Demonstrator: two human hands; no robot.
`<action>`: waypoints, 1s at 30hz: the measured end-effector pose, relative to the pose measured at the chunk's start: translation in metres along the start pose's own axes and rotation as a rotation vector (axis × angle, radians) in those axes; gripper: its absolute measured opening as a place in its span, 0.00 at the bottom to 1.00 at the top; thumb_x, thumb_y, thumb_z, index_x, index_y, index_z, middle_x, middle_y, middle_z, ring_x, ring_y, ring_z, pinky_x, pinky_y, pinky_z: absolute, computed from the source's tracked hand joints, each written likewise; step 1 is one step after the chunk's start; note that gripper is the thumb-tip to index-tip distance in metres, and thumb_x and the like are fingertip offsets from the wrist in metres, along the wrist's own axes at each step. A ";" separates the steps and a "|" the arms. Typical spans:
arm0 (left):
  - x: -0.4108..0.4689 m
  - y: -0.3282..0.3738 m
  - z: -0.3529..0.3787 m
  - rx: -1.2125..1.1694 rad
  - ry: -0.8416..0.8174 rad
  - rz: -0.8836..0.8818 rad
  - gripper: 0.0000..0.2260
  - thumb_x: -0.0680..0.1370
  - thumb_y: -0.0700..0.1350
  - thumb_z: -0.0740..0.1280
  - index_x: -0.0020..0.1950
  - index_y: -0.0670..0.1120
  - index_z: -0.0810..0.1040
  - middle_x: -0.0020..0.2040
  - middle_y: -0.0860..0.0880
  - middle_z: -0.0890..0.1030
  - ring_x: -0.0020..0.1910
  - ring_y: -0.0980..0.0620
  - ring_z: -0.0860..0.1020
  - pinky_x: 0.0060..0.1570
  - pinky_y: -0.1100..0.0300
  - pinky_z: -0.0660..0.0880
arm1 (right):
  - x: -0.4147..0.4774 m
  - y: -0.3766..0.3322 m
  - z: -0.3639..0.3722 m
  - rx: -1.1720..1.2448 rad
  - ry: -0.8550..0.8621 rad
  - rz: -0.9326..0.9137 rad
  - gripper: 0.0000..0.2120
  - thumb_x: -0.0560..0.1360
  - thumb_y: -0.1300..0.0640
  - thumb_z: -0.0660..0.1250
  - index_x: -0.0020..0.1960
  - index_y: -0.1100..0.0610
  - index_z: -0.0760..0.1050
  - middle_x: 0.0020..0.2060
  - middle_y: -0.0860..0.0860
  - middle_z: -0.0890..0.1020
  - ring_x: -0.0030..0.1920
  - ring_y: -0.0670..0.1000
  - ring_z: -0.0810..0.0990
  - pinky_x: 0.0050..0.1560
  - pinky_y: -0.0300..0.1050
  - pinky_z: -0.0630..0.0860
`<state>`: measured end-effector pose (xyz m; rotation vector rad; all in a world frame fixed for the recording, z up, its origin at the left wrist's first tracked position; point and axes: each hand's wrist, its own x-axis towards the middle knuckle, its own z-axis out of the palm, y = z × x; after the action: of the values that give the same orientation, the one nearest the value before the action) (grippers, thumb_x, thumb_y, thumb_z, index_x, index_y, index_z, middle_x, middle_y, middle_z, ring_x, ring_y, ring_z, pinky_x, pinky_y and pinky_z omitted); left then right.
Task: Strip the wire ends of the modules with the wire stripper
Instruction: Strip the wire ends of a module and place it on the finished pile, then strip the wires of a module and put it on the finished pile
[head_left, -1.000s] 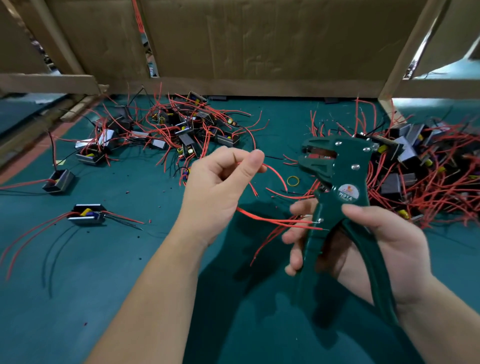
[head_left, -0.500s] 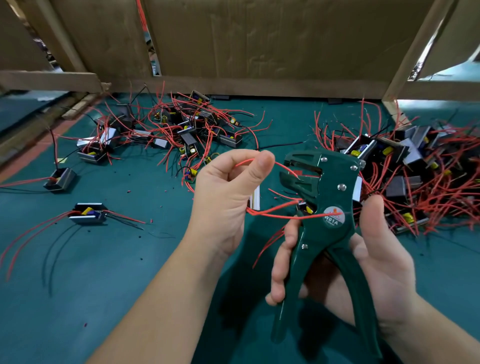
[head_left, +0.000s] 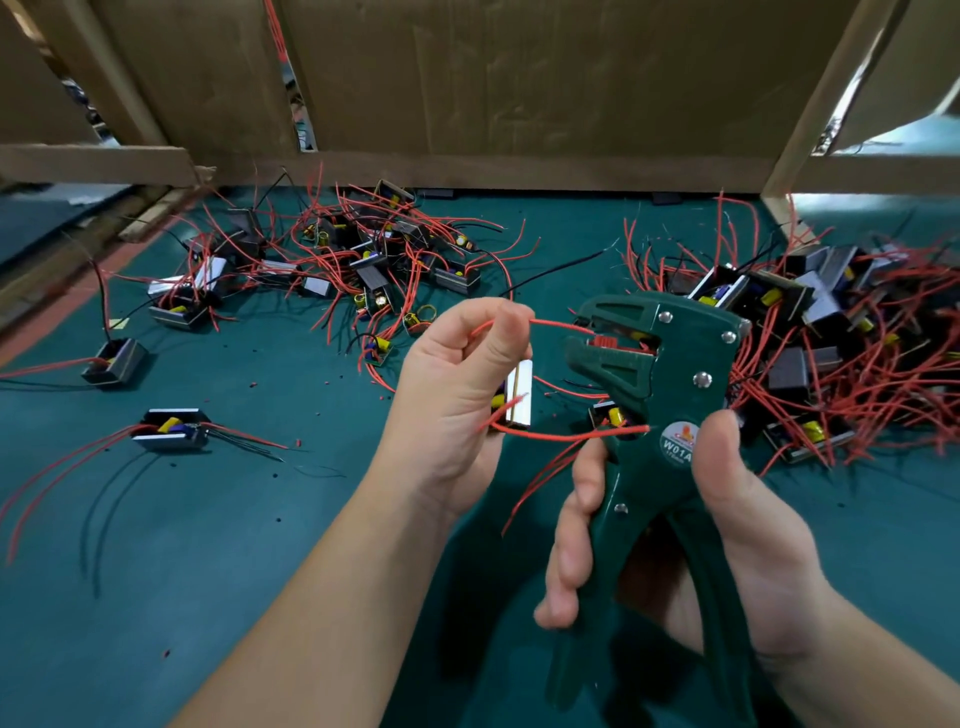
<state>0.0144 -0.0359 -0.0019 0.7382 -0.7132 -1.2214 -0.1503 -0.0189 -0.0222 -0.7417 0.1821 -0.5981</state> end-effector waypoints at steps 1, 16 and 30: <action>0.000 -0.001 0.000 0.004 -0.006 0.002 0.07 0.57 0.53 0.73 0.30 0.51 0.82 0.29 0.56 0.77 0.29 0.61 0.76 0.32 0.67 0.74 | 0.001 0.012 0.004 -0.030 0.007 0.028 0.26 0.70 0.34 0.66 0.49 0.58 0.75 0.40 0.60 0.82 0.41 0.62 0.81 0.50 0.64 0.63; 0.001 -0.002 -0.002 0.140 0.016 0.016 0.18 0.51 0.59 0.79 0.33 0.51 0.82 0.32 0.53 0.77 0.35 0.56 0.71 0.39 0.62 0.69 | 0.004 0.002 0.011 -0.161 0.117 -0.020 0.27 0.64 0.33 0.71 0.41 0.59 0.77 0.30 0.61 0.79 0.30 0.60 0.80 0.39 0.60 0.73; 0.002 -0.002 -0.001 0.534 0.060 0.108 0.13 0.71 0.59 0.64 0.33 0.53 0.81 0.35 0.47 0.73 0.32 0.54 0.66 0.30 0.71 0.64 | 0.008 -0.018 0.011 -0.008 0.447 -0.182 0.23 0.61 0.39 0.67 0.38 0.61 0.77 0.37 0.63 0.81 0.32 0.61 0.80 0.38 0.57 0.80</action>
<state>0.0150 -0.0383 -0.0036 1.1529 -1.0321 -0.9090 -0.1477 -0.0276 -0.0018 -0.6273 0.5337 -0.9337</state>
